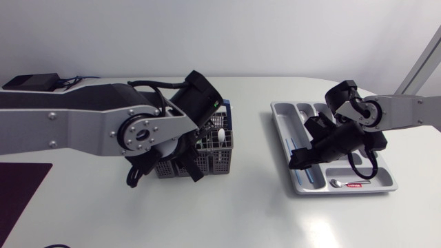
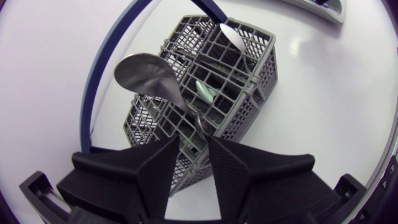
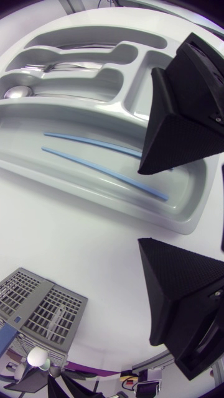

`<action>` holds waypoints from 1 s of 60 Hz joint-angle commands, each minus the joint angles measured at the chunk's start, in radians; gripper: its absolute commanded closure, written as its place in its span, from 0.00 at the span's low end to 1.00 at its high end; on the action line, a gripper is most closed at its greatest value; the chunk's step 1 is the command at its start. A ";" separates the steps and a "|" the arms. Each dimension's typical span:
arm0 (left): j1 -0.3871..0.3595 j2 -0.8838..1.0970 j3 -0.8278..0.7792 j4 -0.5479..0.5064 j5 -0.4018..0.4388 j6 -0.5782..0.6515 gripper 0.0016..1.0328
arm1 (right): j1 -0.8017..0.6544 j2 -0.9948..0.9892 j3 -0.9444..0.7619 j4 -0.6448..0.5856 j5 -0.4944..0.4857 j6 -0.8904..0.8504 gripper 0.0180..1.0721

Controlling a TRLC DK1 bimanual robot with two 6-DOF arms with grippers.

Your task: Unload the cutlery basket into the drawer organizer.

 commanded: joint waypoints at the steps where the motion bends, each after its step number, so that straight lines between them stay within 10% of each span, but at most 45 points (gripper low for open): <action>1: -0.010 0.023 0.029 0.006 -0.010 -0.025 0.68 | 0.006 -0.018 -0.008 -0.008 0.007 0.021 0.29; 31: 0.005 0.089 0.047 0.044 -0.010 -0.023 0.68 | 0.000 -0.029 -0.009 -0.008 0.006 0.002 0.29; 44: 0.016 0.091 0.039 0.073 -0.020 -0.023 0.91 | 0.000 -0.028 -0.011 -0.006 0.004 -0.002 0.29; 60: 0.022 0.102 0.036 0.078 -0.030 -0.025 0.97 | 0.000 -0.031 -0.014 -0.005 0.001 -0.005 0.29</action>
